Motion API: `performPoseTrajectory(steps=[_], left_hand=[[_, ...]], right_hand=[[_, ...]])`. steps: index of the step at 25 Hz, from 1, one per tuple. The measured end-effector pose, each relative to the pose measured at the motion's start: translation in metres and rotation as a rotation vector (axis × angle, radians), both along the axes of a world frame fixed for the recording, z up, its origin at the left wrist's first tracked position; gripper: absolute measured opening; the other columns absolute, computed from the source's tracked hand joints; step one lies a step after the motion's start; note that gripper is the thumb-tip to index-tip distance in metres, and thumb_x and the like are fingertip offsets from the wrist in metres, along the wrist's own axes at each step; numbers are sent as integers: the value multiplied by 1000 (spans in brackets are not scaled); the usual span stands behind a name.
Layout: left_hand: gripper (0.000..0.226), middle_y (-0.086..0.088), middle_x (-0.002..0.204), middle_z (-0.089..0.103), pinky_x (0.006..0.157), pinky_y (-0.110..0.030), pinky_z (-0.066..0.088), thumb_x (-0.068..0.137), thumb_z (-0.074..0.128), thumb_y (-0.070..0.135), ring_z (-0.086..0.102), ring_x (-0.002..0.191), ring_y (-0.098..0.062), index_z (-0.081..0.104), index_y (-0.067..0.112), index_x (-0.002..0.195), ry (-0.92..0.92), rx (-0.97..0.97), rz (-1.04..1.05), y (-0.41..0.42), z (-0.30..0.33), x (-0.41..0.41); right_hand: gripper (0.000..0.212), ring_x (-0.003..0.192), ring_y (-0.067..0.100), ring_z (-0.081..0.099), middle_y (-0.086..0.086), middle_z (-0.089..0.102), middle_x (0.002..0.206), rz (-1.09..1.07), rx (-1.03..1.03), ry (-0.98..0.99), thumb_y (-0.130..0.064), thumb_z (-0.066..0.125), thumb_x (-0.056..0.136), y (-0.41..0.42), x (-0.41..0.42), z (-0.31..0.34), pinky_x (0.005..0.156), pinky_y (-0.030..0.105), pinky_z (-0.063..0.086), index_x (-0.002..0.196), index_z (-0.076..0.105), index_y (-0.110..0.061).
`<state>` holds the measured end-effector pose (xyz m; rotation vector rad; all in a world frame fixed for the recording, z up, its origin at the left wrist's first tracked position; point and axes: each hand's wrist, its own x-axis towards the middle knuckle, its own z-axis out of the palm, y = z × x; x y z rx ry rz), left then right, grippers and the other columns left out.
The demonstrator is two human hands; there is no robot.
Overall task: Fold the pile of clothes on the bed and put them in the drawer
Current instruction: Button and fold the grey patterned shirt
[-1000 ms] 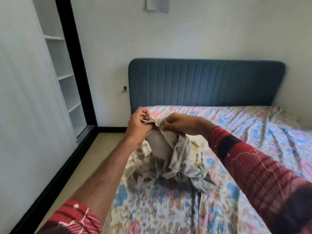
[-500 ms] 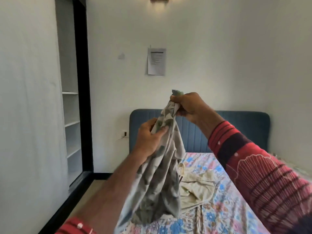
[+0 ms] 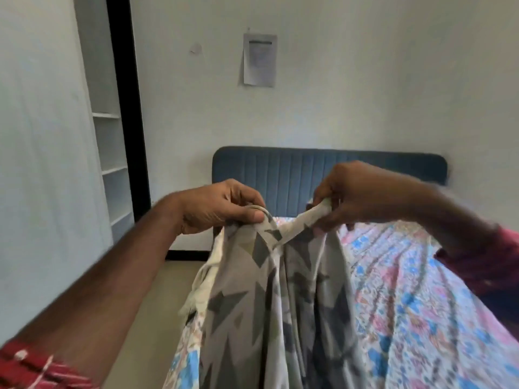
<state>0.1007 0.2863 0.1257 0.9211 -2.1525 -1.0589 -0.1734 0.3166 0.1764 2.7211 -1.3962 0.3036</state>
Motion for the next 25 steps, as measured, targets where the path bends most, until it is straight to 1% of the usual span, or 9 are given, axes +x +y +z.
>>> performPoseTrajectory(steps=[2, 3, 6, 8, 11, 14, 16, 18, 25], left_hand=[[10, 0, 74, 69, 62, -18, 49, 92, 69, 5, 62, 68, -7, 74, 6, 83, 5, 79, 32, -4, -39, -12], [10, -1, 72, 69, 61, -18, 48, 91, 71, 6, 60, 66, -6, 74, 5, 81, 47, 120, 50, -7, -65, -19], [25, -10, 77, 67, 64, -24, 48, 84, 77, 16, 58, 70, -13, 72, -9, 85, 236, 228, 147, -5, -154, -41], [36, -13, 79, 65, 66, -28, 48, 80, 78, 24, 57, 72, -17, 69, -10, 86, 302, 341, 179, 5, -217, -52], [29, -16, 85, 67, 74, -35, 52, 82, 83, 22, 63, 77, -24, 71, -4, 89, 425, 580, 154, 23, -297, -53], [12, -13, 84, 72, 72, -33, 57, 78, 83, 10, 70, 75, -23, 76, 4, 85, 809, 832, 141, 38, -343, -49], [8, -15, 81, 73, 68, -32, 60, 82, 70, -4, 72, 72, -23, 76, 1, 84, 978, 903, 212, 45, -357, -52], [9, -19, 85, 73, 70, -34, 61, 81, 67, -4, 73, 75, -27, 75, -2, 86, 1014, 914, 252, 47, -369, -55], [10, -19, 83, 74, 72, -33, 61, 77, 66, 0, 73, 77, -28, 74, 1, 72, 1118, 846, 338, 52, -365, -51]], right_hand=[[36, 89, 24, 67, -4, 67, 83, -167, -338, 237, -61, 76, 79, -17, 3, -47, 67, 31, 44, 88, 75, -26], [36, 96, 25, 63, -3, 64, 92, -57, -363, 184, -62, 75, 79, -26, 0, -79, 71, 33, 45, 86, 74, -27], [18, 96, 15, 63, -6, 65, 102, 414, 123, -222, -35, 83, 83, -28, -12, -182, 82, 31, 50, 86, 72, -22], [13, 88, 6, 67, -11, 70, 93, 350, 338, -426, -23, 82, 86, -18, -17, -244, 76, 27, 51, 94, 72, -18], [14, 90, 8, 71, -11, 74, 93, 178, 365, -688, -15, 78, 82, -1, -26, -303, 76, 23, 51, 94, 78, -22], [18, 85, 21, 71, 2, 74, 89, 137, 463, -941, 4, 79, 79, 8, -45, -324, 74, 27, 52, 89, 79, -11], [23, 84, 27, 71, 5, 74, 90, 170, 539, -888, 10, 79, 78, 12, -47, -332, 72, 36, 54, 89, 77, -9], [27, 86, 32, 71, 8, 74, 90, 165, 571, -860, 17, 75, 78, 9, -43, -339, 75, 45, 55, 90, 75, -7], [31, 80, 32, 72, 10, 76, 83, 130, 537, -841, 24, 70, 81, -28, -43, -308, 70, 43, 57, 86, 77, -6]])
